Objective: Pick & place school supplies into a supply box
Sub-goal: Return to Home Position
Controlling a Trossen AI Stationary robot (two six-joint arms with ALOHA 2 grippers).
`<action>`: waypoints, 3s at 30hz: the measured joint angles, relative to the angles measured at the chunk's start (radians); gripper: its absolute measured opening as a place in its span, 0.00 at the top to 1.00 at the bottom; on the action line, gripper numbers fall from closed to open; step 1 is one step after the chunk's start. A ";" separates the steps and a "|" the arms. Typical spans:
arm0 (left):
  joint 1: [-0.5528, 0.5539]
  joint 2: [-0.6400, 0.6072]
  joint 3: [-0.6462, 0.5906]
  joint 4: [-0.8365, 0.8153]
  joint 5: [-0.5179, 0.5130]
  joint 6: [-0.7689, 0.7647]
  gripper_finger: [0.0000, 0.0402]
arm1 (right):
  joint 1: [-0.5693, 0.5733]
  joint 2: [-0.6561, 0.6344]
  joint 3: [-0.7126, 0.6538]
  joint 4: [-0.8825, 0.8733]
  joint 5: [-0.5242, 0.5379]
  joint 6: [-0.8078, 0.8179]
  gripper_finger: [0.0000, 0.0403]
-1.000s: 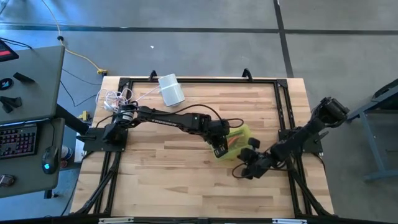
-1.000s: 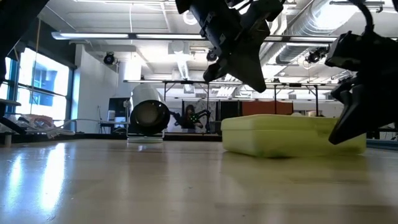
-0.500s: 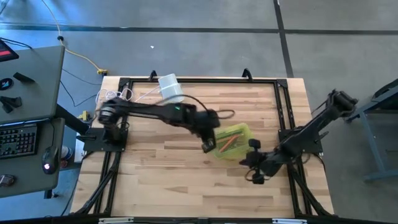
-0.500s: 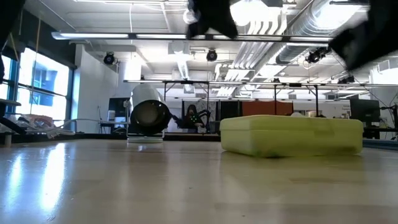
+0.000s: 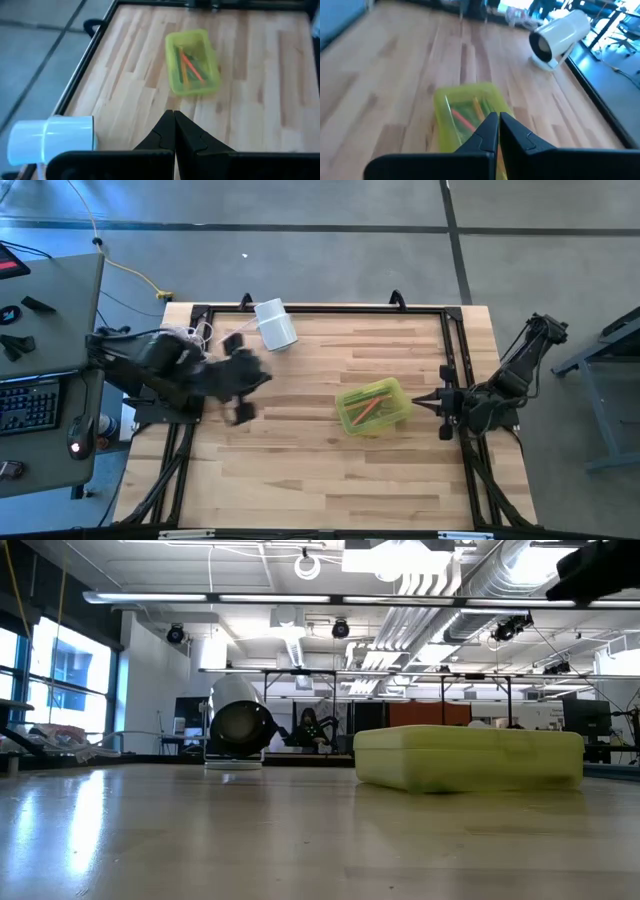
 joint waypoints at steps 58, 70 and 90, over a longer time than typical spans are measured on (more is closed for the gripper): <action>-0.218 -0.942 -1.774 1.470 -0.059 0.133 0.93 | 0.000 -0.537 -0.465 0.459 -0.032 -0.286 1.00; -0.218 -0.942 -1.775 1.479 -0.073 0.171 0.93 | 0.000 -0.537 -0.465 0.459 -0.032 -0.286 1.00; -0.218 -0.942 -1.775 1.472 0.422 0.169 0.93 | 0.000 -0.537 -0.465 0.459 -0.032 -0.286 1.00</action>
